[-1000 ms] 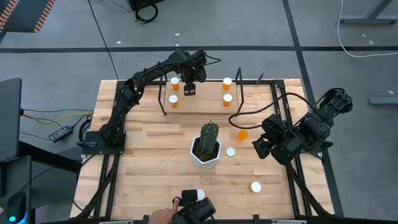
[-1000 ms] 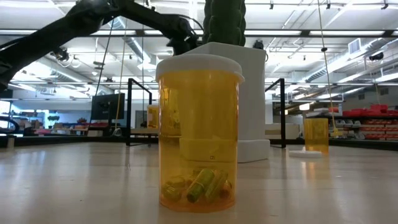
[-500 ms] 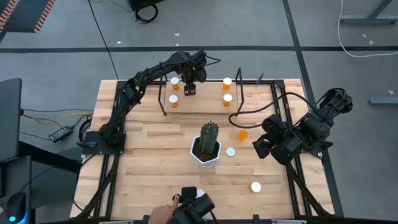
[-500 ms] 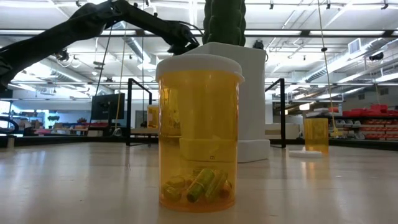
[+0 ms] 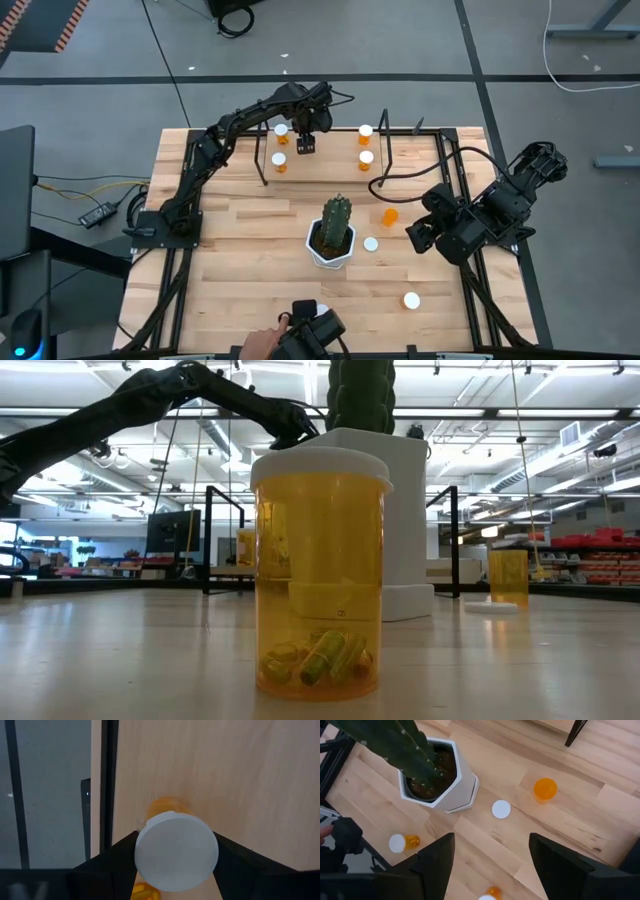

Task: Pick and place medicine bottles onto shelf by color
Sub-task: Put the orange medicine bottle on the shelf

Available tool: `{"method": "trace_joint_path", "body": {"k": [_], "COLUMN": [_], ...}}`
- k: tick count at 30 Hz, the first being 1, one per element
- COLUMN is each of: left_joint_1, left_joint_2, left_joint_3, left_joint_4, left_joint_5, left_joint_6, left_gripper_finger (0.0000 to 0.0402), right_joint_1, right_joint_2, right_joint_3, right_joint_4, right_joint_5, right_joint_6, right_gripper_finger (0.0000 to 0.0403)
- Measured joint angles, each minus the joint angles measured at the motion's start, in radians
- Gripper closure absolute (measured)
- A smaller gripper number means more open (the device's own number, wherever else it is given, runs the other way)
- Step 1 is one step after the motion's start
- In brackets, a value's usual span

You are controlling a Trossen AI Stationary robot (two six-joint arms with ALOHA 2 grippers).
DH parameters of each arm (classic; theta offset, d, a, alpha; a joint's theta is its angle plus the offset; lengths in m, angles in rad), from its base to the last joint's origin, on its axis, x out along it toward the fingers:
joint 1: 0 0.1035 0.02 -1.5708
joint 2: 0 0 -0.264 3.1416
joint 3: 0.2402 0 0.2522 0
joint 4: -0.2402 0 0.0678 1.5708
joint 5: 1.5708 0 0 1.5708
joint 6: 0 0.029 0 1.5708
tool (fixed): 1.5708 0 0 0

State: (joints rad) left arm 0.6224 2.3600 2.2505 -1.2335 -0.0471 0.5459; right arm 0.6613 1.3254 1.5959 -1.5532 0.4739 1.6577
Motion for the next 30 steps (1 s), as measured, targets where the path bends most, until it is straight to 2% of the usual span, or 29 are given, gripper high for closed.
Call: {"method": "trace_joint_path", "body": {"k": [10,22,30], "left_joint_1": [-0.003,-0.004,-0.004], "left_joint_2": [0.0,0.0,0.0], "left_joint_3": [0.0,0.0,0.016], "left_joint_4": [0.0,-0.013,-0.031], "left_joint_5": [0.0,0.0,-0.001], "left_joint_6": [-0.037,-0.045,-0.064], "left_gripper_finger": [0.0156,0.0103,0.0088], "right_joint_1": [0.0,0.0,0.0], "right_joint_2": [0.0,0.0,0.0], "right_joint_3": [0.0,0.0,0.0], "right_joint_4": [0.0,0.0,-0.001], "right_joint_5": [0.0,0.002,0.025], "right_joint_6": [0.0,-0.008,-0.008], "right_gripper_finger": [0.0141,0.0141,0.0141]}}
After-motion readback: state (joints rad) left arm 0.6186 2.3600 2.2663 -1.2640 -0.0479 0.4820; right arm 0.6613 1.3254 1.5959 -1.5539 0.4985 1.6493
